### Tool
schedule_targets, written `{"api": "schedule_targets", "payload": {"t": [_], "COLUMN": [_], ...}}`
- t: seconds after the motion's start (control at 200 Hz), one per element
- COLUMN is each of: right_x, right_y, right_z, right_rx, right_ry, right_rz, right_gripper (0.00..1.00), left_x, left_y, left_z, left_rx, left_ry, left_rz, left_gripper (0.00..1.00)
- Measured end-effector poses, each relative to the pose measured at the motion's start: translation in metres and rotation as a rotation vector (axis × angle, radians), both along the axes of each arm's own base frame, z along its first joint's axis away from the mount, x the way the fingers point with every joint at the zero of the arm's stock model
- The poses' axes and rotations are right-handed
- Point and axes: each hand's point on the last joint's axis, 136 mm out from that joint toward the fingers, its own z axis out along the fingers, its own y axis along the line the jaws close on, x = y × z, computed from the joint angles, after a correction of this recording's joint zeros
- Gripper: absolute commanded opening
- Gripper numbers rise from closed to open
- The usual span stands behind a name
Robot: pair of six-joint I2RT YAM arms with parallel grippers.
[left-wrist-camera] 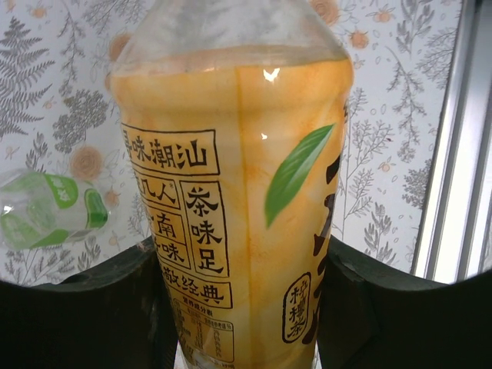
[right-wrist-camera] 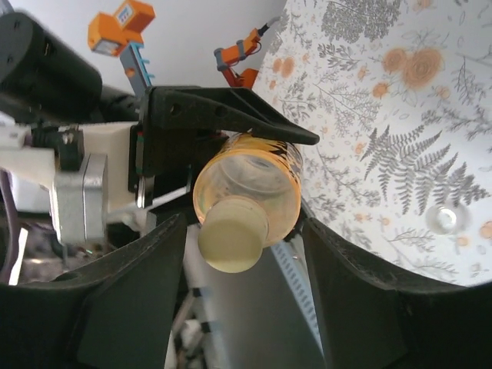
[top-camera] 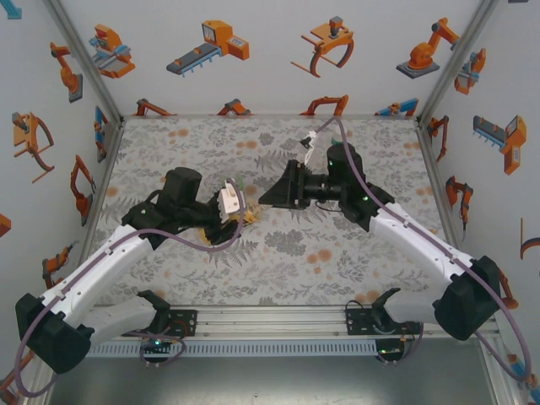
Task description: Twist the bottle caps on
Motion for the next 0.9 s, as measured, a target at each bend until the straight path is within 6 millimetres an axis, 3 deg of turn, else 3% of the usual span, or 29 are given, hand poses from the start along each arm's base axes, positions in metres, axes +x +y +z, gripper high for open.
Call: {"api": "schedule_targets", "payload": {"t": [0.3, 0.461, 0.636, 0.901], "right_x": [-0.039, -0.060, -0.074, -0.078], "right_y": [-0.009, -0.013, -0.015, -0.011], "right_z": [0.045, 0.058, 0.055, 0.039], "right_rx": [-0.022, -0.042, -0.041, -0.011], "right_ry": [-0.595, -0.865, -1.037, -1.069], "right_rz": [0.253, 0.405, 0.533, 0.619], "right_gripper": [0.59, 0.57, 0.54, 0.49], "left_x": [-0.012, -0.021, -0.032, -0.037], "left_y": [-0.006, -0.009, -0.013, -0.015], "left_z": [0.005, 0.008, 0.015, 0.015], "left_rx": [-0.040, -0.064, -0.093, -0.097], "left_ry": [0.018, 0.033, 0.059, 0.092], "left_rz": [-0.074, -0.126, -0.191, -0.227], "left_gripper": [0.00, 0.00, 0.01, 0.01]}}
